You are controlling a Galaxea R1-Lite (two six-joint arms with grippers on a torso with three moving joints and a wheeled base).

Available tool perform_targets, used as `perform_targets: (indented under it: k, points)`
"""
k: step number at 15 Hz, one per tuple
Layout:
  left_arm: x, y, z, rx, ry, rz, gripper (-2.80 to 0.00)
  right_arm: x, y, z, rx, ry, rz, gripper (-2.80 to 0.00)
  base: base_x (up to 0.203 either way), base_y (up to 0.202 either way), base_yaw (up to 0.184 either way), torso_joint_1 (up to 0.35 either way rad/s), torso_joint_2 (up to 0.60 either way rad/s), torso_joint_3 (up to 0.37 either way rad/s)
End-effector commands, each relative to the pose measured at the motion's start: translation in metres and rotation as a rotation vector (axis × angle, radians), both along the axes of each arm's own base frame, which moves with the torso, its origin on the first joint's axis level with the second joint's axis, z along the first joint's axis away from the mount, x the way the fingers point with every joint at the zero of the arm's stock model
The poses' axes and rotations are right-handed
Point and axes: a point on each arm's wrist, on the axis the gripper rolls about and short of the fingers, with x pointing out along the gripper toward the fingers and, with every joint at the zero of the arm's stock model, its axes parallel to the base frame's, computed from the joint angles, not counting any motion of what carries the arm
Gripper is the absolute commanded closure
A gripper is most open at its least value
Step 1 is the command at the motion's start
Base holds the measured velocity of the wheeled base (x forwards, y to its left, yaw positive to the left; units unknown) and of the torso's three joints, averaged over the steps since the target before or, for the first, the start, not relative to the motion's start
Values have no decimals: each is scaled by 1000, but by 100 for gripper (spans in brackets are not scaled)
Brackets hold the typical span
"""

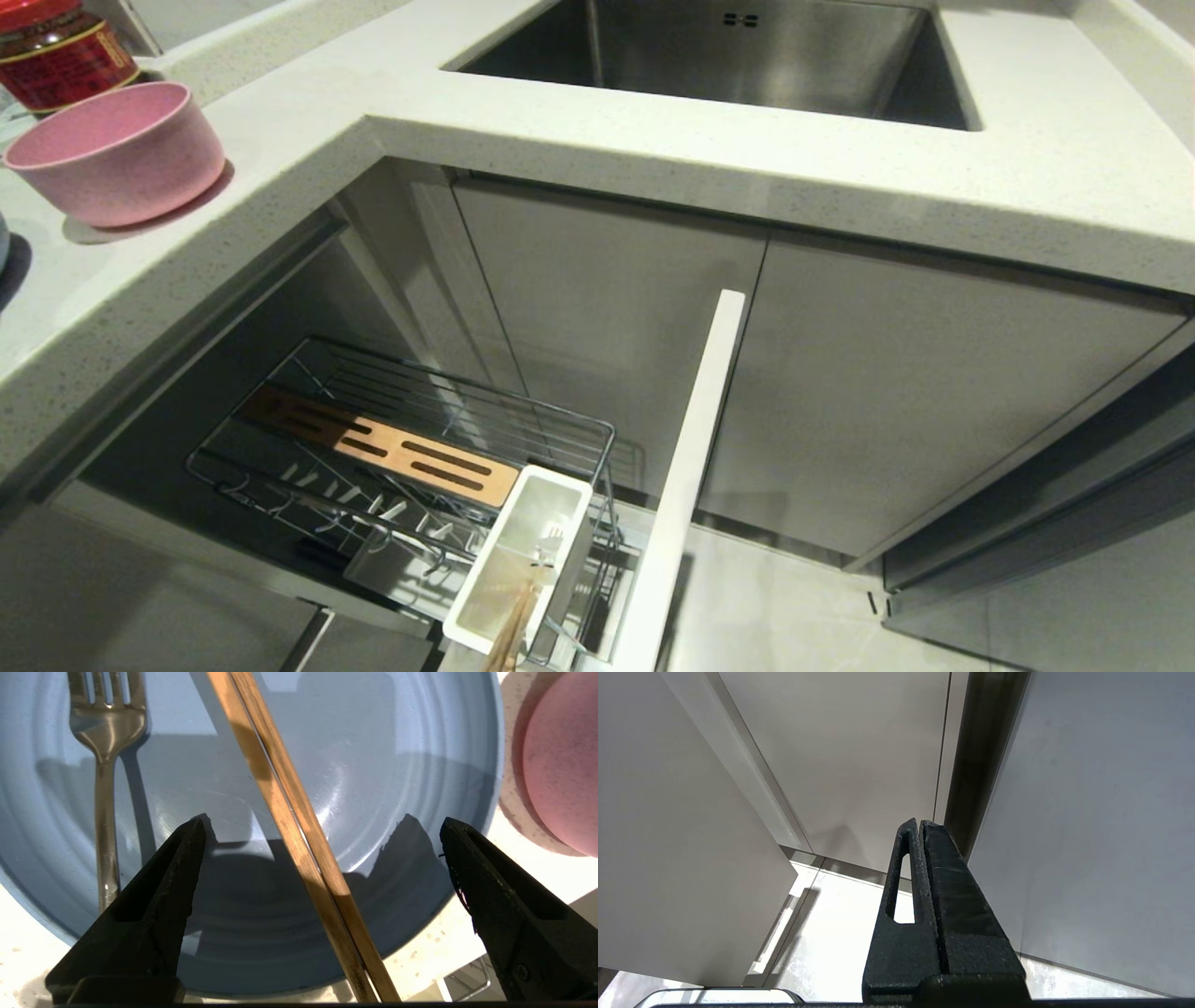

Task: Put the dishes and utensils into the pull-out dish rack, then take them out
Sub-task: Pick up the chopsticks and place it in the cupboard

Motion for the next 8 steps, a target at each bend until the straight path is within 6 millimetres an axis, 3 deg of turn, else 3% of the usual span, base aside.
perform_targets:
  k: [1, 4, 5, 6, 8]
  points:
    - [0, 1, -1, -4, 6, 10, -280, 2, 0, -7, 0, 25, 0, 0, 0, 0, 0, 0, 0, 0]
    - [1, 1, -1, -4, 11, 10, -280, 2, 0, -7, 0, 25, 0, 0, 0, 0, 0, 0, 0, 0]
    - [1, 1, -1, -4, 11, 10, -101, 2, 0, -7, 0, 25, 0, 0, 0, 0, 0, 0, 0, 0]
    - [1, 1, -2, -5, 14, 10, 0, 2, 0, -7, 0, 25, 0, 0, 0, 0, 0, 0, 0, 0]
    - [2, 2, -3, -6, 19, 10, 0, 2, 0, -7, 0, 25, 0, 0, 0, 0, 0, 0, 0, 0]
